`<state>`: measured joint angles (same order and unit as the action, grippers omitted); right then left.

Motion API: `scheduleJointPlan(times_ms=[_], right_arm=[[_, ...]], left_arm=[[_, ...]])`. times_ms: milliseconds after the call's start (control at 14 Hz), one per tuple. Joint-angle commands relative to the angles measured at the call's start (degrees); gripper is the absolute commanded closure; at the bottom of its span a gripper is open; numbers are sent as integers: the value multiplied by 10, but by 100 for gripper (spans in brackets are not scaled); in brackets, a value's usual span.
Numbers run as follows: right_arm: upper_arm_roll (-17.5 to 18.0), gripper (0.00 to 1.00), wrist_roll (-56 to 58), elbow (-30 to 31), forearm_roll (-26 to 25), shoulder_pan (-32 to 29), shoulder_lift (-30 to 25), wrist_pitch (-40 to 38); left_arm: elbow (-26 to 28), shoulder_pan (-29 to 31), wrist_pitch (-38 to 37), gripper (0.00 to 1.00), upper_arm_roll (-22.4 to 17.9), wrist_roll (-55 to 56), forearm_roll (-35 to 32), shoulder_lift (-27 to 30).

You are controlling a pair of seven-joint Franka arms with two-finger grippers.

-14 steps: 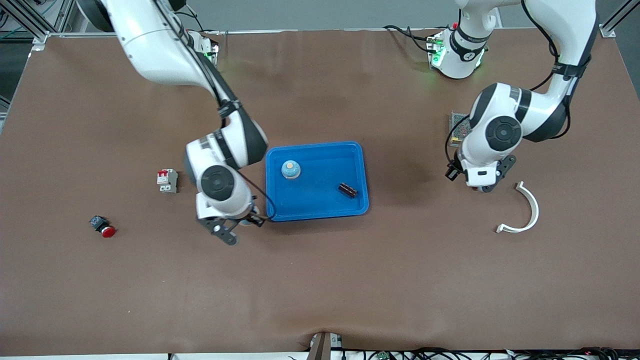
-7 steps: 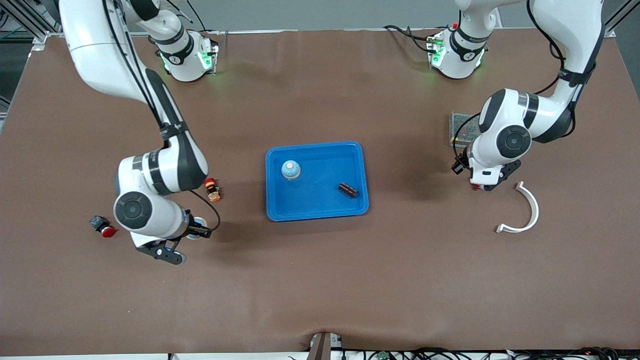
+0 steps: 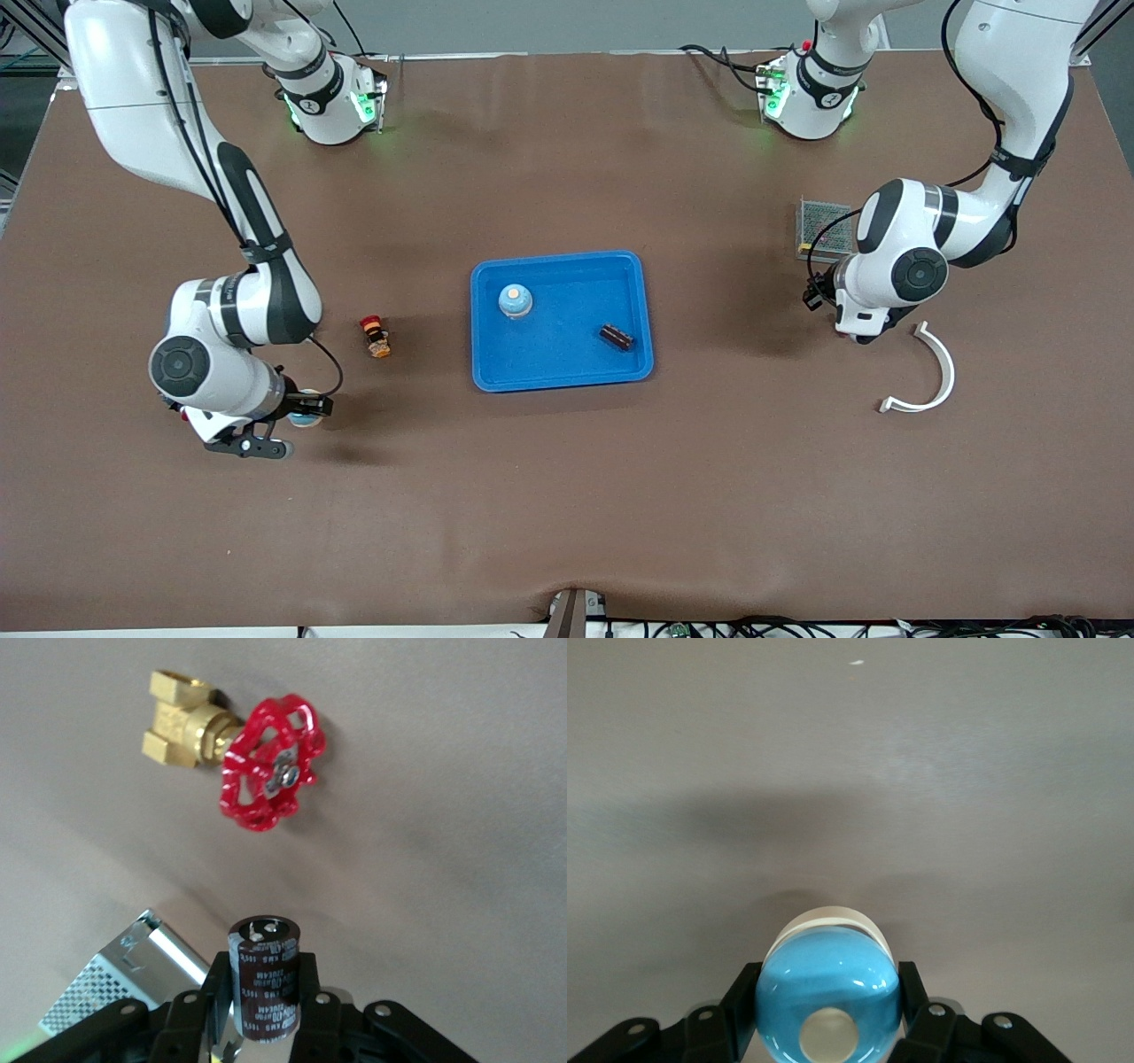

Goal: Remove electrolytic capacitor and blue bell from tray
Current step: 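Set the capacitor beside the valve while the right gripper lowers the bell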

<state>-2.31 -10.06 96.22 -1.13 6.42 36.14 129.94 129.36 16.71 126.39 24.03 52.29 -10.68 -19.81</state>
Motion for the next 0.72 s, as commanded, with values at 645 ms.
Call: scheduleJointPlan(times_ms=[645], right_arm=[[7, 100, 213, 169, -13, -111, -65, 153]], left_arm=[[-6, 21, 33, 93, 0, 12, -54, -29]])
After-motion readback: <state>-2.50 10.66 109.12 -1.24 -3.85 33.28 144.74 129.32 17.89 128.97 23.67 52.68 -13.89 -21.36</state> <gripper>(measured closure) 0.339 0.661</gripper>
